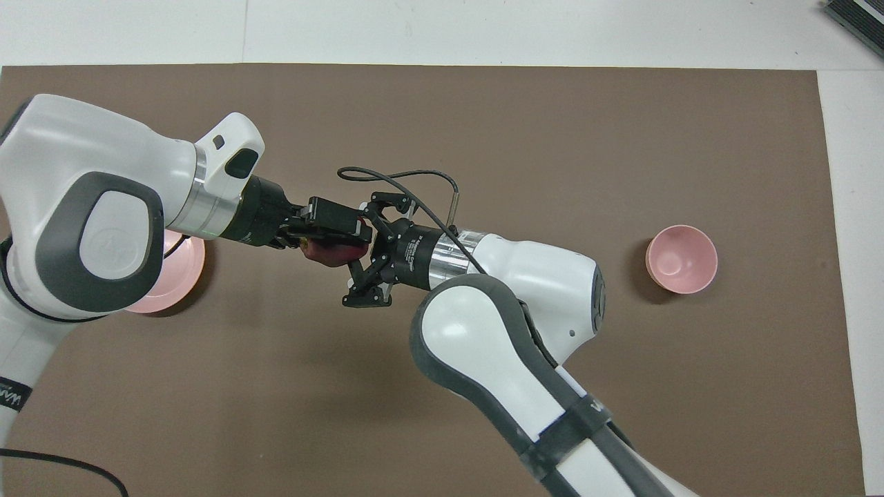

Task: Move apple from plate to bowl
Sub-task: 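Close the right gripper on the apple and open the left gripper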

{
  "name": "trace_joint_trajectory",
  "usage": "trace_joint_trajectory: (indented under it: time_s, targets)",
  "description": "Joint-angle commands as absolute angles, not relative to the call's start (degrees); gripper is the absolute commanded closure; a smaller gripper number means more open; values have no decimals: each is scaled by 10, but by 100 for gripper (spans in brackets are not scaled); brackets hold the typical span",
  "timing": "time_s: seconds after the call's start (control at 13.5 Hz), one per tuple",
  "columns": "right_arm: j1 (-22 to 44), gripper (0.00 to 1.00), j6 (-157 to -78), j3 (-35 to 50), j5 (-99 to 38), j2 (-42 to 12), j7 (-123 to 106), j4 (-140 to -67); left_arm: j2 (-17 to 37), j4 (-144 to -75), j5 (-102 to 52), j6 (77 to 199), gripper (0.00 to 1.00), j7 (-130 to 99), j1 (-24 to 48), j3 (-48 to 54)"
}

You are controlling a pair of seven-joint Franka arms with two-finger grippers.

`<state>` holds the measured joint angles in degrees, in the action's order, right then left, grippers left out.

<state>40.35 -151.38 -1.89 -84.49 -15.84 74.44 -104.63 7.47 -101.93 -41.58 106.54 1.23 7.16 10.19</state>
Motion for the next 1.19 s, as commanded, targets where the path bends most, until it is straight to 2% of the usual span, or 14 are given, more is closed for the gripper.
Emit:
trace_joint_trajectory:
  time_s: [0.0,0.44,0.67,1.11]
  targets:
    - [404,100,-1519,-11,-867,-163,718,-1029,69,-1028,-410,1076,0,1,83,100]
    - [396,100,-1509,-11,-864,-160,718,-1032,67,-1027,-410,1076,0,2,79,99]
    - [379,100,-1465,-12,-862,-155,712,-1050,63,-1026,-410,1075,0,3,75,96]
    - [374,100,-1448,-13,-839,-158,701,-1059,40,-1021,-383,1068,0,4,45,91]
